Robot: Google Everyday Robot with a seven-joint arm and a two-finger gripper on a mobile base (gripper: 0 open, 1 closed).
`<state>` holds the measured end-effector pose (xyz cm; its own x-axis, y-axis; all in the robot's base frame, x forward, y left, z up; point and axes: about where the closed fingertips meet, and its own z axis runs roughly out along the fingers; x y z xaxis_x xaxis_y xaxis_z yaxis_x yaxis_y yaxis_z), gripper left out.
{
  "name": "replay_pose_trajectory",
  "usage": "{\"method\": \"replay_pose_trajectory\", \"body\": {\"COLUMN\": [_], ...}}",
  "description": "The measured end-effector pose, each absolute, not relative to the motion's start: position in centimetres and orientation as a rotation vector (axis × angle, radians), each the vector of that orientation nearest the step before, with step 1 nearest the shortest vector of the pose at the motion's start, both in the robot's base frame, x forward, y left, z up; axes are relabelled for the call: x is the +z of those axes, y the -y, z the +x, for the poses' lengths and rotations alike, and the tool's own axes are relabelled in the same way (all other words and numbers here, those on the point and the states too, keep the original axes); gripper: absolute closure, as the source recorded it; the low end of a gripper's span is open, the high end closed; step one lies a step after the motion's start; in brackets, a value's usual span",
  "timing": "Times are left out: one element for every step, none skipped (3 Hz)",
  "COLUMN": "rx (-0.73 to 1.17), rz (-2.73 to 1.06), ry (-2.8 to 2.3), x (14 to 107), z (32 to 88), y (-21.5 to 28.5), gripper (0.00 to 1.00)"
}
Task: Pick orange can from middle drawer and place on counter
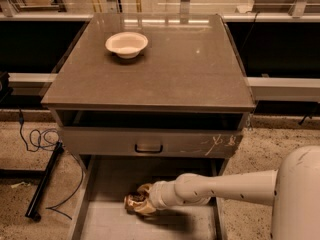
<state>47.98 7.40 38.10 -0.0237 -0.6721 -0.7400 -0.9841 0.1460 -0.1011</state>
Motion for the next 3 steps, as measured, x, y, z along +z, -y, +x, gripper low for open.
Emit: {"method": "replay_pose_trajectory", "body": {"rx": [0.62,0.631,0.61], "rz": [-1.591,-1.586,-1.601], "ry": [-1.76,-1.753,-1.726], "x": [38.4,40.8,45.2], "z": [47.9,47.7,46.7], "y": [-7.7,-7.5,-6.8], "gripper": [1.0,1.0,1.0]}}
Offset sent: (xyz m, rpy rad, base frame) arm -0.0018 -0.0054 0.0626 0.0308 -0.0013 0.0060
